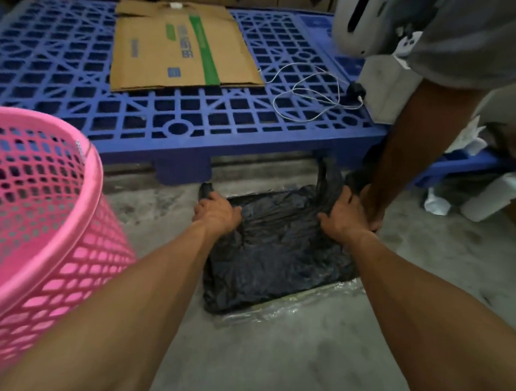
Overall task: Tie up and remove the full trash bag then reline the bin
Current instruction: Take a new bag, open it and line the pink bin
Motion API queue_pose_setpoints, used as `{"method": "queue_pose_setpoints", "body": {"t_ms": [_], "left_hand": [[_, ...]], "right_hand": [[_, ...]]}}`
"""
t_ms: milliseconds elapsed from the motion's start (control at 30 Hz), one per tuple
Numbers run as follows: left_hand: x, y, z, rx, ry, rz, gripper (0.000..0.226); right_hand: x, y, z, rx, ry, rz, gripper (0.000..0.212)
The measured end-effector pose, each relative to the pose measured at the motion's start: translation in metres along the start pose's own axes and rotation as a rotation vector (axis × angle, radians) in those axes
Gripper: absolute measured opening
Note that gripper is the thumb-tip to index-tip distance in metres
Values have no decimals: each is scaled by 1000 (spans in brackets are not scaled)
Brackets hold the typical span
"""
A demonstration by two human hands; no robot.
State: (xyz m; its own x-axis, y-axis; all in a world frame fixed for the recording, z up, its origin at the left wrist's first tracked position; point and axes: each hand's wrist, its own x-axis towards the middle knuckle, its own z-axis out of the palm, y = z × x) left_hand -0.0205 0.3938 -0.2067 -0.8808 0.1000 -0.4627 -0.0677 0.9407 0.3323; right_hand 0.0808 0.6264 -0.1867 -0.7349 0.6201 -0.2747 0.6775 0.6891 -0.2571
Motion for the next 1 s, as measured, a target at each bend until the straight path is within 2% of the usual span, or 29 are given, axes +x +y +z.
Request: {"method": "queue_pose_setpoints", "body": {"t_ms": [67,133,233,333,567,667,800,867,1000], "left_hand": [[5,1,3,-142,5,-24,84],[9,-1,5,-248,66,-36,72],[10,-3,-2,-305,119,-31,54],[7,-6,-14,-319,169,0,40],[-14,-7,-54,-458,277,100,29],[-31,2,-82,-541,293,157,32],[-57,17,-125,-637,290,259,30],[-72,22,-149,-665,291,307,29],[-105,29,-208,-542,301,340,30]], "right_hand": [[3,-6,6,70,4,22,84],[0,-13,10,44,20,-32,72],[-3,-25,2,1,83,-135,52],[-9,-40,-10,-9,157,-189,46],[-30,-73,-40,114,400,-276,34],[-43,-88,-61,170,430,-248,27],[-62,-111,-96,383,390,-206,24],[-69,-122,-118,541,381,-177,30],[-87,-145,-165,621,309,-218,44]]}}
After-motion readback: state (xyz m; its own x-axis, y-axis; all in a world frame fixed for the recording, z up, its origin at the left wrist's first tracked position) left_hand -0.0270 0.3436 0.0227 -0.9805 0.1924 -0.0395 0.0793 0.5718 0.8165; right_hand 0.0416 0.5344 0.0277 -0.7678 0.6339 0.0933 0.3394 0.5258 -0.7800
